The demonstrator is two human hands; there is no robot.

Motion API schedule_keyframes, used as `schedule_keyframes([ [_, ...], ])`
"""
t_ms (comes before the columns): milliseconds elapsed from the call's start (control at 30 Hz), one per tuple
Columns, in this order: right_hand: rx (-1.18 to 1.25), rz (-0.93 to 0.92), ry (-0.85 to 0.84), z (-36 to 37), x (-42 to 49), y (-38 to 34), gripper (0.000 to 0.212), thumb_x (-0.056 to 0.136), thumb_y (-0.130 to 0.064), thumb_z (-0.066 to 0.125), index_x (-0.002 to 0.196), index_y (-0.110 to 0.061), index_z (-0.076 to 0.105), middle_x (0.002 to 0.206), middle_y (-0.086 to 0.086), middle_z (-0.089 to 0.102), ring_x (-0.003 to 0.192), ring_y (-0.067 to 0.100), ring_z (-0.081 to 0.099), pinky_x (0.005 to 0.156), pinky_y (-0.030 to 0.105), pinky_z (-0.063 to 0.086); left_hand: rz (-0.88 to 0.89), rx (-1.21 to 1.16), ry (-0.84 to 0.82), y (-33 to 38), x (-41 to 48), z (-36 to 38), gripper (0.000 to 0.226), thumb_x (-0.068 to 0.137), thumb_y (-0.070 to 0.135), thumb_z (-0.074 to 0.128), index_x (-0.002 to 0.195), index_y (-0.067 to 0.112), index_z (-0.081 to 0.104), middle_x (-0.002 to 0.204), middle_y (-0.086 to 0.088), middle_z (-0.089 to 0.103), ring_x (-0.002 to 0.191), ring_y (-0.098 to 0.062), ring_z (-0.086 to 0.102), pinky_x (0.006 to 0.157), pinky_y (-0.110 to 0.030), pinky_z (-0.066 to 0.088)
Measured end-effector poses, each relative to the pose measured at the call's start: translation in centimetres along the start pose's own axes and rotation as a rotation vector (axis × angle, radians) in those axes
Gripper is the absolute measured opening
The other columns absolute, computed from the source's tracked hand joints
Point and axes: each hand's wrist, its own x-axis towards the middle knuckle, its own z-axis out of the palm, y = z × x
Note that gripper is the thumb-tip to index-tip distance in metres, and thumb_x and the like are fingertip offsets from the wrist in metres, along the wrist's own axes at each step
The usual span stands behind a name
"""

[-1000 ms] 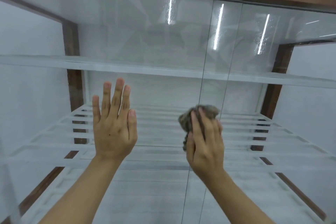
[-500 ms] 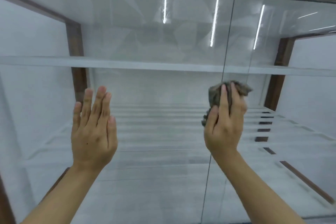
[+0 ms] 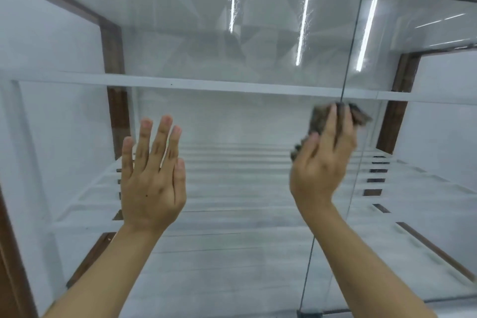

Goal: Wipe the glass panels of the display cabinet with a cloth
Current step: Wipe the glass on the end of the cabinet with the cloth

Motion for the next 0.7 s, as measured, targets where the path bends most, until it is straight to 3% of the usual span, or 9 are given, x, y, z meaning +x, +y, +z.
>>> schedule_keyframes([
  [67,0.063,-0.083,-0.009,2.0,0.9,-4.0,0.045,0.103,-0.013,0.041,0.146,0.003,0.045,0.152,0.023,0.041,0.14,0.039,0.038,0.111,0.054,0.039,0.004,0.001,0.001,0.0,0.0,0.0,0.053,0.108,0.02,0.03,0.159,0.008,0.021,0.167,-0.006,0.019,0.153,-0.034,0.02,0.125,-0.051,0.01],
  [133,0.063,-0.301,-0.165,2.0,-3.6,-5.3,0.046,0.102,-0.014,0.045,0.144,0.002,0.047,0.153,0.022,0.042,0.142,0.037,0.039,0.114,0.053,0.036,0.008,0.001,0.0,-0.2,0.0,-0.1,0.053,0.108,0.021,0.03,0.159,0.009,0.022,0.167,-0.005,0.018,0.153,-0.033,0.02,0.126,-0.051,0.011],
  [233,-0.022,-0.449,-0.378,-1.9,-10.9,-1.0,0.051,0.098,-0.014,0.047,0.147,-0.003,0.043,0.159,0.012,0.035,0.145,0.03,0.036,0.108,0.055,0.041,0.017,0.0,-0.009,-0.3,0.1,-0.1,0.054,0.108,0.021,0.029,0.159,0.01,0.021,0.167,-0.005,0.017,0.154,-0.033,0.019,0.126,-0.051,0.01],
  [333,-0.041,-0.223,-0.23,-3.3,-8.4,3.5,0.047,0.1,-0.01,0.043,0.145,0.003,0.042,0.156,0.017,0.034,0.141,0.038,0.037,0.107,0.058,0.042,0.008,0.001,-0.005,0.0,0.0,-0.1,0.054,0.107,0.02,0.03,0.159,0.008,0.021,0.167,-0.006,0.017,0.154,-0.033,0.018,0.126,-0.05,0.008],
  [400,-0.035,0.006,-0.038,-1.6,-2.9,2.3,0.045,0.104,-0.012,0.04,0.147,0.003,0.042,0.155,0.022,0.036,0.143,0.039,0.036,0.111,0.053,0.042,0.01,0.004,-0.003,0.1,0.1,-0.1,0.054,0.107,0.021,0.03,0.159,0.009,0.02,0.167,-0.006,0.018,0.154,-0.033,0.018,0.126,-0.05,0.008],
  [467,0.016,0.067,0.049,1.0,1.4,-1.7,0.046,0.104,-0.012,0.041,0.148,0.0,0.043,0.155,0.02,0.038,0.144,0.034,0.034,0.111,0.051,0.043,0.009,0.005,-0.006,0.0,0.0,-0.1,0.054,0.108,0.021,0.03,0.16,0.01,0.02,0.167,-0.006,0.018,0.154,-0.032,0.018,0.126,-0.05,0.008],
  [533,0.071,-0.121,-0.019,2.7,0.5,-5.6,0.046,0.101,-0.011,0.045,0.145,0.002,0.047,0.154,0.021,0.041,0.142,0.035,0.038,0.112,0.053,0.039,0.01,-0.001,-0.004,-0.1,0.1,-0.1,0.054,0.107,0.021,0.03,0.16,0.01,0.02,0.167,-0.005,0.018,0.154,-0.031,0.017,0.126,-0.049,0.009],
  [600,0.049,-0.348,-0.211,2.2,-5.3,-6.3,0.047,0.101,-0.014,0.046,0.146,0.0,0.046,0.156,0.018,0.038,0.144,0.035,0.039,0.114,0.053,0.036,0.016,-0.004,-0.005,-0.2,0.2,-0.1,0.054,0.107,0.021,0.03,0.159,0.01,0.022,0.167,-0.005,0.019,0.155,-0.03,0.017,0.126,-0.049,0.009],
  [700,-0.031,-0.432,-0.358,-1.6,-11.7,-1.5,0.05,0.101,-0.019,0.043,0.148,-0.005,0.041,0.16,0.01,0.033,0.144,0.029,0.038,0.106,0.057,0.043,0.013,-0.012,-0.006,-0.3,0.1,-0.2,0.053,0.107,0.021,0.03,0.158,0.009,0.025,0.165,-0.007,0.023,0.155,-0.029,0.016,0.126,-0.049,0.009],
])
